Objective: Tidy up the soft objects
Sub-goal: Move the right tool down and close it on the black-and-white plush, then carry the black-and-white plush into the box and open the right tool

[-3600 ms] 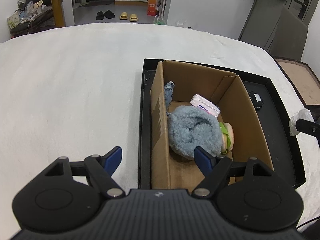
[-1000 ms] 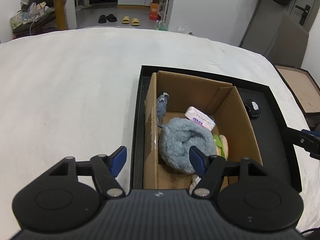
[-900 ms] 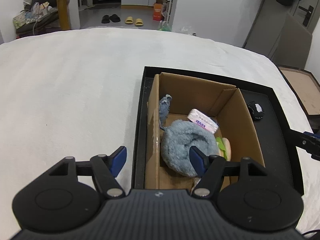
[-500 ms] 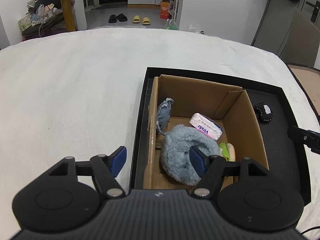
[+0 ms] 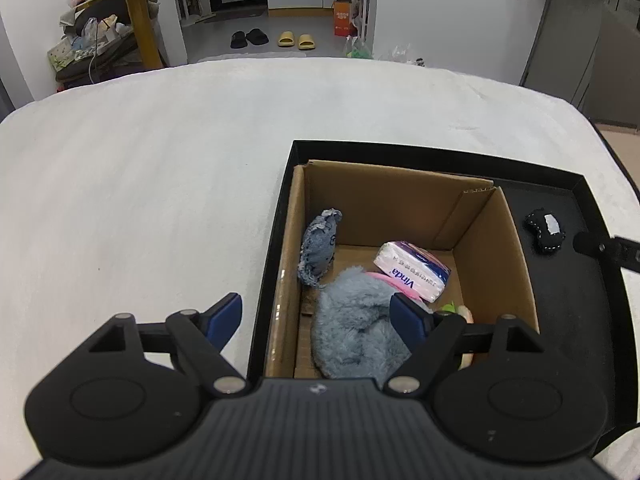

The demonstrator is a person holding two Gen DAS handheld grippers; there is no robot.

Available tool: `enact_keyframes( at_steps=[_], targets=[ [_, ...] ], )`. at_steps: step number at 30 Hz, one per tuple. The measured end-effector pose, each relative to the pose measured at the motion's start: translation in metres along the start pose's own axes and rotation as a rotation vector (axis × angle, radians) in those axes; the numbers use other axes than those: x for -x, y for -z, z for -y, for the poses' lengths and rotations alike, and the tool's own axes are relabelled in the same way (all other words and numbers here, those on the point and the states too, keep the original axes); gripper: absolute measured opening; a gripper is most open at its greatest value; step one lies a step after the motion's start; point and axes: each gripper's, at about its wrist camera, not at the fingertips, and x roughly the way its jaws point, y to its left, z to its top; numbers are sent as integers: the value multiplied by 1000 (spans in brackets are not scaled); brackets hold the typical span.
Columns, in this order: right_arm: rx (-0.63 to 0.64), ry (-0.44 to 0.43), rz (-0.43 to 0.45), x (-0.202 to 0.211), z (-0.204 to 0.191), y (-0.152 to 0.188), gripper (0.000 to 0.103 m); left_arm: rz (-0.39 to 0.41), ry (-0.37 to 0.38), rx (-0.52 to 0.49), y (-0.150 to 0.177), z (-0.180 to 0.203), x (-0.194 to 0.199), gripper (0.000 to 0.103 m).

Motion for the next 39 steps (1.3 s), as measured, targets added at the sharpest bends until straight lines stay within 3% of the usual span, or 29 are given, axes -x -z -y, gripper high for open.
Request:
enact_keyframes(
  at_steps=[5, 19, 21, 23, 28, 39],
  targets=[
    [-18, 23, -22, -19, 6, -4, 70, -3, -17, -12, -5, 9, -7, 80],
    [23, 108, -66, -64, 1, -11, 69, 1, -49, -30, -7, 25, -13, 80],
    [30, 122, -78, -70, 0, -11, 60, 4, -58, -26, -8, 24, -11, 80],
    [32, 136, -97, -76, 0, -10, 44, 4, -63, -20, -9, 24, -10, 80],
    [47, 159, -87, -75, 1, -8, 24, 0, -63, -9, -8, 22, -8, 80],
    [36, 145, -82, -46, 3, -6, 20, 7, -38, 16, -12, 11, -4, 80]
  ],
)
